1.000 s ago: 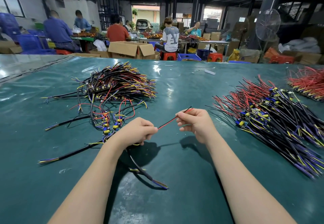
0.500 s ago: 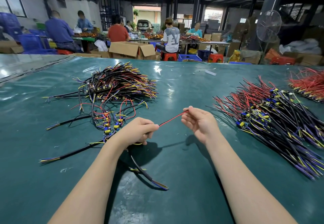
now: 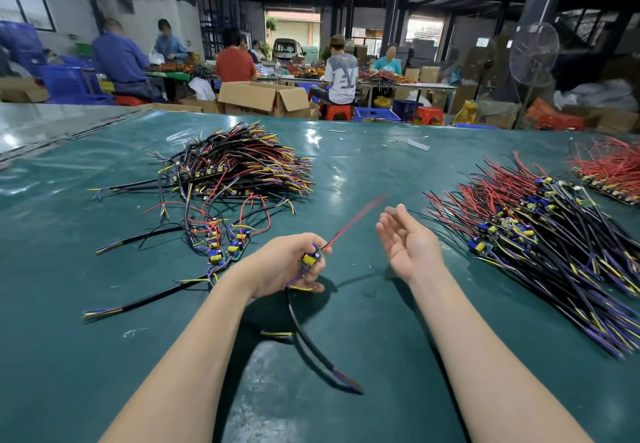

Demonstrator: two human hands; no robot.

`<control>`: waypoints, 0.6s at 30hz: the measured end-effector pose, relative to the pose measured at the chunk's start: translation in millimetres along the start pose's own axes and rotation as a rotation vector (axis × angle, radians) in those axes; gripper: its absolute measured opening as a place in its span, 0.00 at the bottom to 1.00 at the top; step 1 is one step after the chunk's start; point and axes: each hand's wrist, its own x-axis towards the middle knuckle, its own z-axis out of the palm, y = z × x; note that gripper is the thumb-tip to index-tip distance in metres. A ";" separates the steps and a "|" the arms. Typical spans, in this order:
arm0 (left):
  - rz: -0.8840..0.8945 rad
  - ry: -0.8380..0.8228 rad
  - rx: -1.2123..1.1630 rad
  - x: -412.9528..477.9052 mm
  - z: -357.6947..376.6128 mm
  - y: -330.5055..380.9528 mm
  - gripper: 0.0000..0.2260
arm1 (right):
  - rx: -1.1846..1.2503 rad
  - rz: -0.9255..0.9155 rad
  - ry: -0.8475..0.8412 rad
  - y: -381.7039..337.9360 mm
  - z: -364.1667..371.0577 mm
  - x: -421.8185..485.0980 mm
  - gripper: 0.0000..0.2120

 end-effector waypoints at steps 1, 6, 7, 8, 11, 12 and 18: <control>-0.003 0.015 -0.018 0.1 1.3 0.2 0.11 | -0.003 0.045 -0.024 1.2 1.1 -0.2 0.13; 0.044 0.091 0.015 2.8 3.1 -1.3 0.11 | -0.257 0.341 -0.201 7.5 10.6 -10.7 0.12; 0.054 0.093 0.008 2.9 2.0 -1.7 0.11 | -0.365 0.351 -0.238 11.1 12.1 -12.9 0.09; 0.065 0.089 0.007 2.8 0.9 -2.1 0.11 | -0.468 0.337 -0.271 14.9 13.4 -15.1 0.06; 0.098 0.086 0.068 2.1 -2.8 -3.8 0.10 | -0.611 0.251 -0.319 23.9 15.3 -17.8 0.06; 0.109 0.101 0.099 2.0 -3.6 -4.1 0.10 | -0.633 0.236 -0.325 24.3 15.4 -18.3 0.06; 0.123 0.150 0.217 4.3 -4.2 -5.9 0.07 | -0.886 0.132 -0.382 22.1 16.9 -21.8 0.08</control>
